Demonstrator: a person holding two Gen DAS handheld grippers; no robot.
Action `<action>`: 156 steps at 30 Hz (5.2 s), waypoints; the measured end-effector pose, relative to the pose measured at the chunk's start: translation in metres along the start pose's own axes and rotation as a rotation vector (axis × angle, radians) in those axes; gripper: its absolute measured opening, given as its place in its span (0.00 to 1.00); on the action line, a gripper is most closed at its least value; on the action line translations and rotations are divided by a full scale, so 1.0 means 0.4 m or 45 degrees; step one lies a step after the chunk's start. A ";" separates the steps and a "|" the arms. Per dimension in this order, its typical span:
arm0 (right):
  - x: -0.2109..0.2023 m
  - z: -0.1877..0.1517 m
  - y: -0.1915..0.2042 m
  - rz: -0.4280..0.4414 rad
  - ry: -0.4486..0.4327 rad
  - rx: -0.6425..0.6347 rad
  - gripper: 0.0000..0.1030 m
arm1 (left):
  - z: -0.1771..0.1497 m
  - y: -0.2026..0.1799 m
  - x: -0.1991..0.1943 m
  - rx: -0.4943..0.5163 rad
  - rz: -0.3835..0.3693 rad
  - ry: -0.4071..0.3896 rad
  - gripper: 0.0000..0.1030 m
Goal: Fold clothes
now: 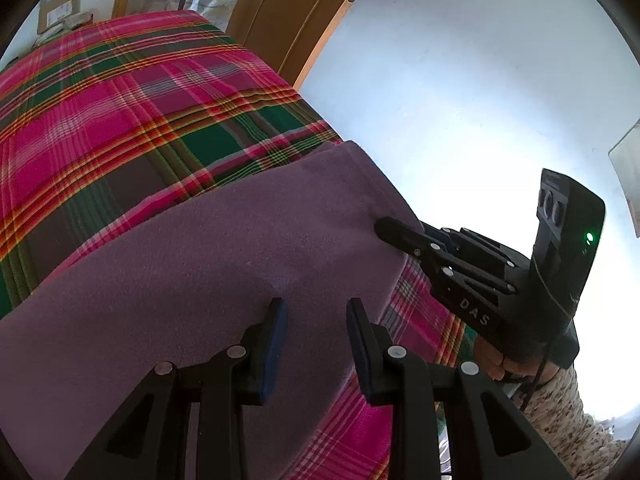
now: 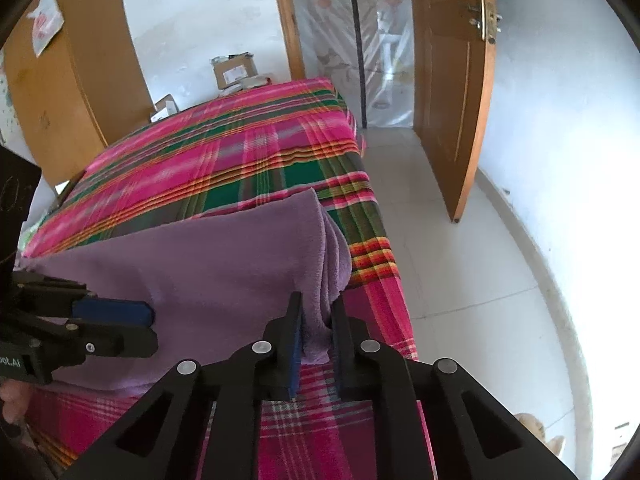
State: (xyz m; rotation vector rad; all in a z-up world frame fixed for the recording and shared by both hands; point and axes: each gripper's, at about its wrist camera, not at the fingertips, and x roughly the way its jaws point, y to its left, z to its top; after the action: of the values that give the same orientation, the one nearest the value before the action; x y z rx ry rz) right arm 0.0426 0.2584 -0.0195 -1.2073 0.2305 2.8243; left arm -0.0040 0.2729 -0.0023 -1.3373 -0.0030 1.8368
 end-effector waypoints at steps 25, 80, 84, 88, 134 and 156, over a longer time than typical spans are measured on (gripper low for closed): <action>-0.175 0.058 0.156 0.020 -0.260 -0.188 0.12 | -0.063 -0.002 -0.036 -0.043 -0.055 -0.007 0.31; -0.110 -0.074 0.461 -0.016 -0.213 -0.593 0.12 | 0.037 0.236 -0.205 -0.493 -0.317 -0.064 0.37; -0.110 -0.086 0.451 -0.003 -0.225 -0.548 0.15 | 0.020 0.244 -0.204 -0.521 -0.319 -0.049 0.36; -0.111 -0.102 0.429 0.015 -0.221 -0.460 0.24 | 0.008 0.255 -0.198 -0.545 -0.309 -0.039 0.36; -0.080 -0.128 0.432 0.301 -0.100 -0.420 0.42 | -0.050 0.312 -0.174 -0.626 -0.318 0.032 0.36; -0.026 -0.148 0.430 0.058 -0.127 -0.550 0.42 | -0.033 0.311 -0.157 -0.648 -0.339 0.058 0.36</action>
State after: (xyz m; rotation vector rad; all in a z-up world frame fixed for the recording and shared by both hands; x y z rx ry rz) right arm 0.0723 0.0790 -0.0329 -1.1242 -0.3822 3.0613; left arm -0.0655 0.1477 -0.0152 -1.6293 -0.6316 1.6332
